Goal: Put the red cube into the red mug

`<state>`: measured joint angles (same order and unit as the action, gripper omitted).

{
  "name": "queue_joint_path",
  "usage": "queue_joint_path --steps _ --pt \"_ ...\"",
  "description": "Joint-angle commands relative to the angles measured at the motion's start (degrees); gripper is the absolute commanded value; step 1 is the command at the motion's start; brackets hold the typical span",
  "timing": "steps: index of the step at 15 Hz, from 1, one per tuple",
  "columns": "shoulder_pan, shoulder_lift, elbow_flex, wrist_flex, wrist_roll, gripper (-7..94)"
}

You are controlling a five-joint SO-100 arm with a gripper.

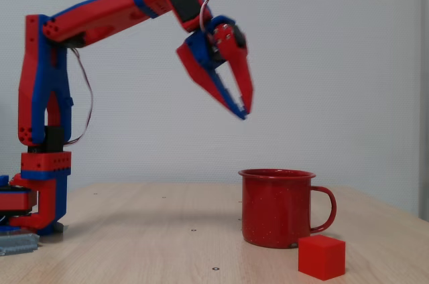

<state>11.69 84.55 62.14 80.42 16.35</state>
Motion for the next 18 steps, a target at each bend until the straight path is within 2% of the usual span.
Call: queue_joint_path --steps 1,5,14,18 --pt "2.55 -2.11 -9.05 0.62 1.14 0" --pt "5.27 -15.82 -20.39 2.02 3.87 0" --pt "6.50 -32.08 -33.13 3.78 8.17 0" --pt "4.83 -33.66 -31.82 4.92 9.93 28"
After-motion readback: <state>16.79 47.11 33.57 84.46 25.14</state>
